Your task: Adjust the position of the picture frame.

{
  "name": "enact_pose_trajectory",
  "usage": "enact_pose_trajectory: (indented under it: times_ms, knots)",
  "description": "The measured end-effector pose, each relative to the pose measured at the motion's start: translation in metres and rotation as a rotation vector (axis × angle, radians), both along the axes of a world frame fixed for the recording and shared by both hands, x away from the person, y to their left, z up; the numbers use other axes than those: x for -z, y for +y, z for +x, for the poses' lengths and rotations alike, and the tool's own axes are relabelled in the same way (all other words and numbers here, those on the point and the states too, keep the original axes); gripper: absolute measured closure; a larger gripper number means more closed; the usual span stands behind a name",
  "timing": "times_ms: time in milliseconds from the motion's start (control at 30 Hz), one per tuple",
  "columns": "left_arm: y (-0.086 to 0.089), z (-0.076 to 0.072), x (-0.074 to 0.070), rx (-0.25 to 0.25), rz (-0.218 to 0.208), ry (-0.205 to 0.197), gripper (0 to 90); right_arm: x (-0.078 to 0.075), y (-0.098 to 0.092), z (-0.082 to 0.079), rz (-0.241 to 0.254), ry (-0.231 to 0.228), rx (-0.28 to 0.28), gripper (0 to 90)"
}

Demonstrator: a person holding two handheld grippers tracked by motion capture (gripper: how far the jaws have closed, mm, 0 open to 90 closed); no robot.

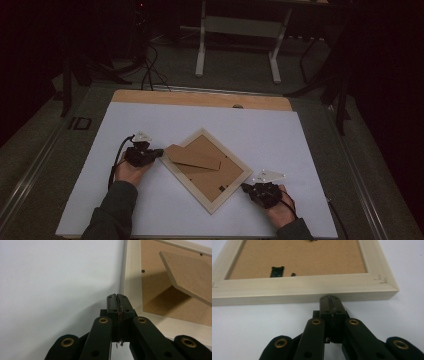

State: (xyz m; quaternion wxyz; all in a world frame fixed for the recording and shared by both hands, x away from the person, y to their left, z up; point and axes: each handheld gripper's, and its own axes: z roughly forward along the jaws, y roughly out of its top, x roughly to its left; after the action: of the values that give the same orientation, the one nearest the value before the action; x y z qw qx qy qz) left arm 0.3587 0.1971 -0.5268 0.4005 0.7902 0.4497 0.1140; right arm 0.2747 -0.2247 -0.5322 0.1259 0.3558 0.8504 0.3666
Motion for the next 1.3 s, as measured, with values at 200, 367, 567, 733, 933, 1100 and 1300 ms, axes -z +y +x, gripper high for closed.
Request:
enact_pose_trajectory:
  times_ms: [200,367,567,733,933,1100,1300]
  knots:
    - [0.003,0.002,0.002,-0.001,-0.022,0.017,90.0,0.0,0.007,-0.008,-0.004,0.0,-0.029,89.7]
    - [0.004,0.002,0.003,-0.001,-0.033,0.02,90.0,0.0,0.011,-0.011,-0.004,0.001,-0.043,89.8]
    - [0.003,0.002,0.003,-0.011,-0.056,0.018,90.0,0.002,0.01,-0.006,0.039,0.023,-0.013,89.8]
    - [-0.012,-0.003,0.001,0.075,-0.055,-0.007,90.0,0.003,0.013,-0.001,0.044,0.015,0.001,89.7]
    - [-0.022,-0.005,0.001,0.085,-0.014,-0.036,90.0,0.003,0.014,0.002,0.045,0.009,0.006,89.7]
    - [-0.002,-0.001,-0.001,-0.009,0.004,-0.039,90.0,0.003,0.015,0.002,0.047,0.013,0.006,89.6]
    - [0.006,0.004,0.007,-0.031,0.028,0.004,90.0,0.002,0.02,-0.005,0.034,0.013,-0.024,89.6]
